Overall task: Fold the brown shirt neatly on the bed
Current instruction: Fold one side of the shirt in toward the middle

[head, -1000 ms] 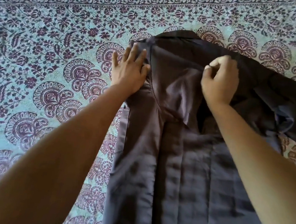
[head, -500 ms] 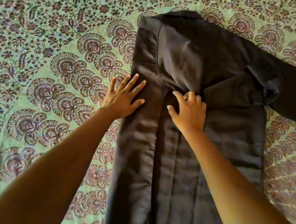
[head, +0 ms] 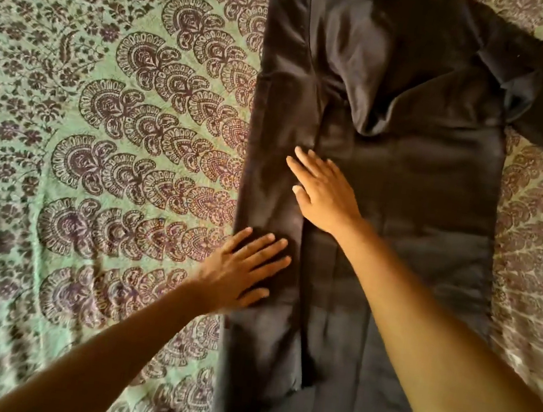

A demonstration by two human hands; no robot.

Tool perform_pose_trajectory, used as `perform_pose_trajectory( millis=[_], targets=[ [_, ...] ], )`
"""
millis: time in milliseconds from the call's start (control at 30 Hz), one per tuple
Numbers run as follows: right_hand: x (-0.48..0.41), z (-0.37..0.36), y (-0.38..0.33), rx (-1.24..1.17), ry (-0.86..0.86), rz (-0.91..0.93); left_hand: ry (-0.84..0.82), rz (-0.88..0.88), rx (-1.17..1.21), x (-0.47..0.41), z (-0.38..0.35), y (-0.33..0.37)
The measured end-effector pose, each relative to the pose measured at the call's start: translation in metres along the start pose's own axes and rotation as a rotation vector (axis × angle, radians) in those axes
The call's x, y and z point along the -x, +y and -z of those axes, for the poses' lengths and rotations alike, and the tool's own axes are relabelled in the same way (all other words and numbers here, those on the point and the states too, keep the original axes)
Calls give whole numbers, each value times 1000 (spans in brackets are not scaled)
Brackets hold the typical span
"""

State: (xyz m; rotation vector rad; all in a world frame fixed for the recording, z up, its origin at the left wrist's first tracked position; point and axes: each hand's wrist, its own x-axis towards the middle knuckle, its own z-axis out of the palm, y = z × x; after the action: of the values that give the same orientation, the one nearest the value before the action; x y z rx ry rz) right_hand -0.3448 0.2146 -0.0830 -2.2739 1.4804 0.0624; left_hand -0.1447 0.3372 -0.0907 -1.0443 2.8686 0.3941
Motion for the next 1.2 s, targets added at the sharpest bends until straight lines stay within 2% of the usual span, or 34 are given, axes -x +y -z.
perform_pose_trajectory(
  millis=[133,200,233,300,367,433,733,800,867,933,1000,1100,1200],
  targets=[
    [-2,5,-2,50,-43,-26,-57,-319,-3,62,-32,37],
    [-1,5,-6,96,-68,-40,-55,-416,24,73,-32,46],
    [1,6,-9,115,-64,-42,-45,-417,17,69,-28,47],
    [8,8,-13,122,-23,-28,-1,-264,-6,49,-15,40],
    [23,4,-18,111,-10,37,-33,-50,-37,29,-4,27],
    [42,-5,-20,136,-54,89,-91,-5,-74,22,-2,26],
    [51,-9,-21,155,-161,3,-234,-465,8,134,-46,135],
    [50,-8,-23,158,-169,-4,-198,-401,4,130,-40,135],
    [50,-6,-25,152,-173,-8,-139,-202,-15,117,-31,129],
    [50,-2,-26,113,-195,-7,-161,-66,20,108,-26,125],
    [53,4,-28,-2,-208,-7,-224,-81,32,106,-24,127],
    [67,15,-29,-269,-138,-86,-161,-140,133,94,-4,130],
    [87,20,-26,-390,44,-193,-25,54,358,64,29,124]
  ],
)
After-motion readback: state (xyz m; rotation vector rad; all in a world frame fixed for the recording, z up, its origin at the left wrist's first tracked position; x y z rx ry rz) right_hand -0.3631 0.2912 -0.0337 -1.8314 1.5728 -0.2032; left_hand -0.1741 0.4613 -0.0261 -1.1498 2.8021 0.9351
